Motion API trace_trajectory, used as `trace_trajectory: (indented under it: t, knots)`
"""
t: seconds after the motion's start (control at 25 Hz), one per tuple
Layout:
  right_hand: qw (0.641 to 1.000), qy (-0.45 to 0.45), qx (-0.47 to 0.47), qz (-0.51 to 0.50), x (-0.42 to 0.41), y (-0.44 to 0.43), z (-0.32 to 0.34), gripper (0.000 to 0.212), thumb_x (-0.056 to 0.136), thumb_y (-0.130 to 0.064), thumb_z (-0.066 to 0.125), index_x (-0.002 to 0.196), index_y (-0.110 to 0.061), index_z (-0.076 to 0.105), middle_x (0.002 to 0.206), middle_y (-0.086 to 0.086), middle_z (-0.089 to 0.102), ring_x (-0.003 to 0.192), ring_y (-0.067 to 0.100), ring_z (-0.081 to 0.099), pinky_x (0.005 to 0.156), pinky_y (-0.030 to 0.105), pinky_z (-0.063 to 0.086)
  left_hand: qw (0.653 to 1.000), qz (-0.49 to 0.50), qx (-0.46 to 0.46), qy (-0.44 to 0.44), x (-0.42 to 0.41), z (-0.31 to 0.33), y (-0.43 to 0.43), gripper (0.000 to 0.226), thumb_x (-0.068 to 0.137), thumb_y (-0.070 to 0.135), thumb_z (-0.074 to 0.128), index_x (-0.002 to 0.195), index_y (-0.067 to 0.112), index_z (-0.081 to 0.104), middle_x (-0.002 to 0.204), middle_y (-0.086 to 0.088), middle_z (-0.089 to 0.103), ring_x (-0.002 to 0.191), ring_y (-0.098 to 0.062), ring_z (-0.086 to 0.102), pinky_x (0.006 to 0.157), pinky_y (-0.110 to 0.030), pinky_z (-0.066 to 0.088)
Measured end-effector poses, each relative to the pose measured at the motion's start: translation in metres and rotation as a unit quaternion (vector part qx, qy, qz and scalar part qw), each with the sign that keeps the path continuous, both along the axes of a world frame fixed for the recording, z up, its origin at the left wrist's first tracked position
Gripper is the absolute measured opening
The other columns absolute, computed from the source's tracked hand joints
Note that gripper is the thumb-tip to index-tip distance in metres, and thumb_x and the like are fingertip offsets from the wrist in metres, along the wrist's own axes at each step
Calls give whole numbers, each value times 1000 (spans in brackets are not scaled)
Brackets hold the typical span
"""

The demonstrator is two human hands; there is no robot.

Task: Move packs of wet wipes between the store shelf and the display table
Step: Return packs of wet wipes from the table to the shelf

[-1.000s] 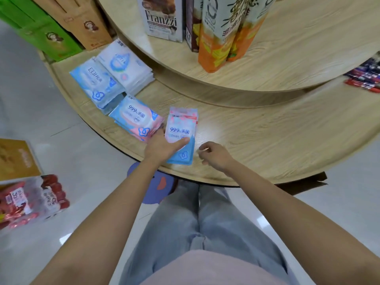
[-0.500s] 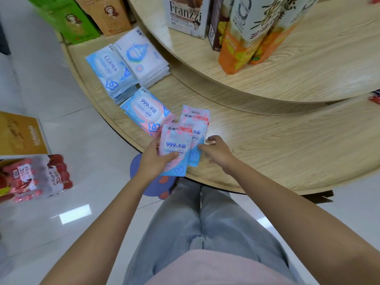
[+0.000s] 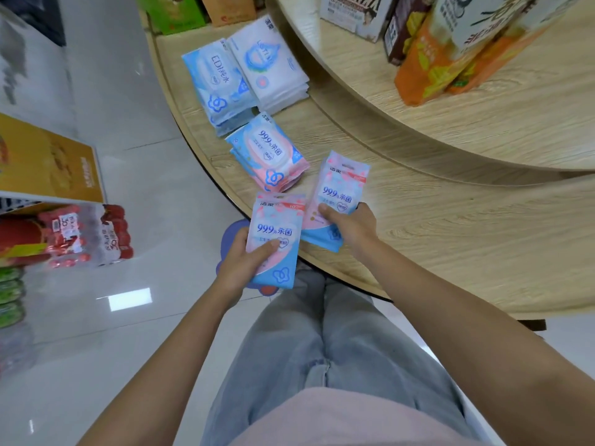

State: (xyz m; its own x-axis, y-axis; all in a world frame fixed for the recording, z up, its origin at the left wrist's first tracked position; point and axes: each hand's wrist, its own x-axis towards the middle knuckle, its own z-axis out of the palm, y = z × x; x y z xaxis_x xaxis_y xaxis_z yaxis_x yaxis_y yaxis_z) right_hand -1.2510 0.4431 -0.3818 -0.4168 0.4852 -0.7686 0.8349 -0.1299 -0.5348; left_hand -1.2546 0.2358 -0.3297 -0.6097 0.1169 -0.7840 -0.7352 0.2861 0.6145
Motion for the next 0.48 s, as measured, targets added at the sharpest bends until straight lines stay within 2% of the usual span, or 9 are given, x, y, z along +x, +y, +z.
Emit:
trace_trajectory:
  t: [0.12, 0.24, 0.36, 0.48]
  knots:
    - [999, -13, 37, 9, 10, 4, 4, 57, 61, -42, 84, 103, -9, 62, 101, 6, 70, 91, 22, 67, 72, 31, 52, 999, -4, -10, 35, 1, 8, 14, 70, 56, 53, 74, 112, 15, 56, 110, -4, 70, 101, -25, 67, 89, -47, 54]
    - [996, -8, 91, 2, 17, 5, 14, 58, 65, -31, 83, 107, -4, 53, 110, 11, 63, 101, 28, 61, 82, 37, 50, 998, -21, -13, 56, 0, 18, 28, 61, 57, 51, 75, 107, 20, 58, 108, -1, 70, 101, -22, 67, 88, -46, 54]
    - [990, 56, 133, 3, 26, 6, 20, 53, 66, -21, 81, 104, -7, 47, 111, 14, 57, 102, 31, 58, 85, 43, 48, 998, -11, -10, 68, 1, 24, 37, 47, 71, 33, 79, 109, 16, 56, 110, -4, 69, 102, -25, 67, 88, -47, 54]
    - [990, 67, 122, 18, 32, 13, 26, 48, 72, -20, 77, 104, -10, 43, 106, 12, 62, 96, 31, 62, 78, 38, 49, 997, -4, -15, 79, 5, 29, 45, 39, 80, 22, 74, 112, 12, 55, 110, -5, 68, 102, -25, 66, 83, -41, 55]
